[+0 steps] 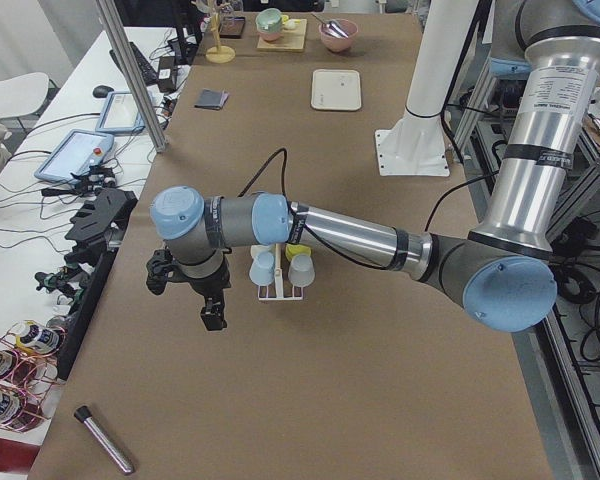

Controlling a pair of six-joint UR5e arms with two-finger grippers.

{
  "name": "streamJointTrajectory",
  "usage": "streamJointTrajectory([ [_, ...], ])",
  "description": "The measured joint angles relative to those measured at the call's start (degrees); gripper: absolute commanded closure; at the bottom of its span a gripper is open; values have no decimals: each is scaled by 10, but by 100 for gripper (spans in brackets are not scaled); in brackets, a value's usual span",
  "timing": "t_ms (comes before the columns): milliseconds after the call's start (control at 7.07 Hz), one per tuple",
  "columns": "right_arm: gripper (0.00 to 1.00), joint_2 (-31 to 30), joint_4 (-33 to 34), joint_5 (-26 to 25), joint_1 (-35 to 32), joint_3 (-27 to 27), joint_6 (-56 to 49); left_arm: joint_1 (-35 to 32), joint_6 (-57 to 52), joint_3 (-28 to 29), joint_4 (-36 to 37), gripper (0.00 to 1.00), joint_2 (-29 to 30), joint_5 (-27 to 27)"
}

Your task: Pick up and place green cup on tray

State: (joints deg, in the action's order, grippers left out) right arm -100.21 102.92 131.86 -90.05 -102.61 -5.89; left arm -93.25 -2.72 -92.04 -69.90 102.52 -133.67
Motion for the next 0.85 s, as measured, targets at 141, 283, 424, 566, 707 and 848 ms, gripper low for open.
streamJointTrajectory([
  [141,0,0,1,1,-1,-1,0,-2,-1,-7,2,2,1,1],
  [283,0,0,3,3,-2,-3,0,-6,-3,-17,3,2,1,3],
  [424,0,0,5,3,-2,-4,0,-9,-4,-29,4,2,-1,5],
  [566,0,-1,5,4,-2,-4,1,-10,-4,-34,4,2,-3,6],
  [707,0,-2,4,5,-1,-4,5,-10,-3,-34,3,2,-5,10],
  [848,0,-2,2,9,1,-3,9,-11,-5,-33,2,2,-13,14],
])
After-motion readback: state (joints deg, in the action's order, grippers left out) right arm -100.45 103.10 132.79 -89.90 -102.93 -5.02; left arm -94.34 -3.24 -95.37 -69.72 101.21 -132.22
